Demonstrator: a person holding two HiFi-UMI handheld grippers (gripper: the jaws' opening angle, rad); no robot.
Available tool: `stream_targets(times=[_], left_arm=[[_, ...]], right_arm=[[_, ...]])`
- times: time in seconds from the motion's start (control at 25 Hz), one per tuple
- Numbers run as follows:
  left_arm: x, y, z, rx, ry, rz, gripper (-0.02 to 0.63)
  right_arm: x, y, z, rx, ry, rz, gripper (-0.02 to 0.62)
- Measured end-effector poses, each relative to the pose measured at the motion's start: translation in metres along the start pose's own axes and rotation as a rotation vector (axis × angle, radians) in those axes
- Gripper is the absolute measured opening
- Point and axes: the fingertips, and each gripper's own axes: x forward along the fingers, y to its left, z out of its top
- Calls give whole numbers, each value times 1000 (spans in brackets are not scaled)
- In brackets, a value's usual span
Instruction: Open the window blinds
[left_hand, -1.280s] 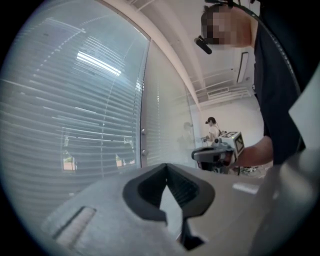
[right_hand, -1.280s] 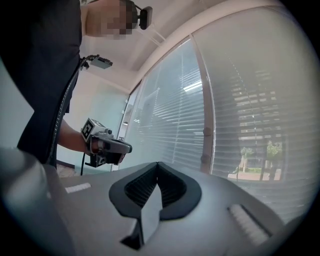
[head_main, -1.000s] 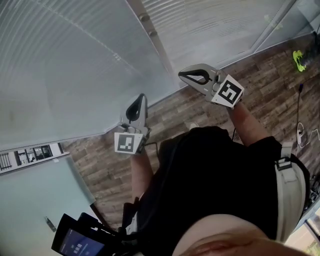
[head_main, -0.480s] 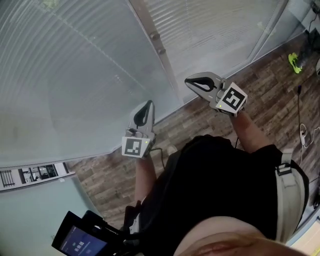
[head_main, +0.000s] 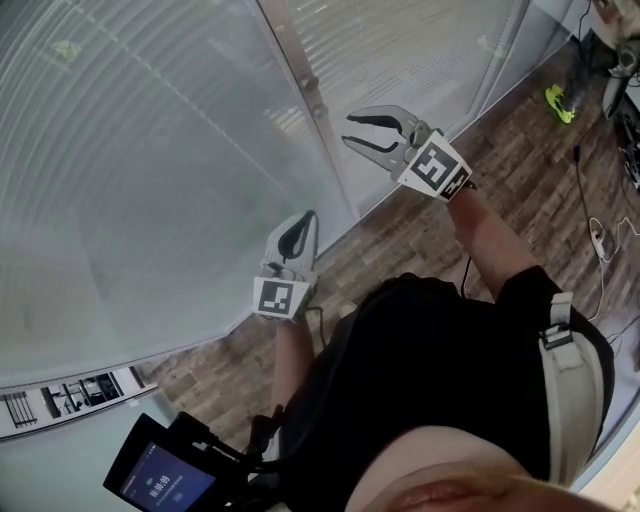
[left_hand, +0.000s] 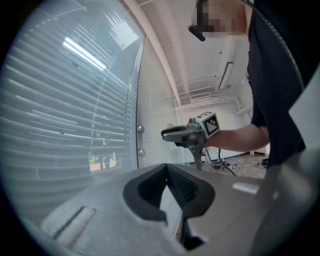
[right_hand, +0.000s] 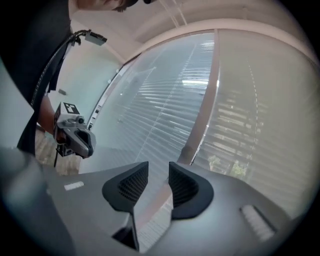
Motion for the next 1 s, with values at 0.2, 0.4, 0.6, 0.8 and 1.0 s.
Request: stream_targets(times=[0.2,0.4,0.6,0.8,1.0], left_arm=[[-1,25,1,-17,-9,-56,3],[-11,11,-3,-34,-1,-110,3],[-18,13,-4,-27,-25,-126,3],[-27,16,-7,-40,-16,-121,3],[-34,21,-12,-47,-21,-108,3]], right_arm=[[41,-37,17,-233,149,-98,142],[51,-48,23,-481,283,-155,196],[70,-60,18,-763,418,-196,199],[75,-64,8,-821,478,-215,188],[79,-65,4,-844,519,-221,121]])
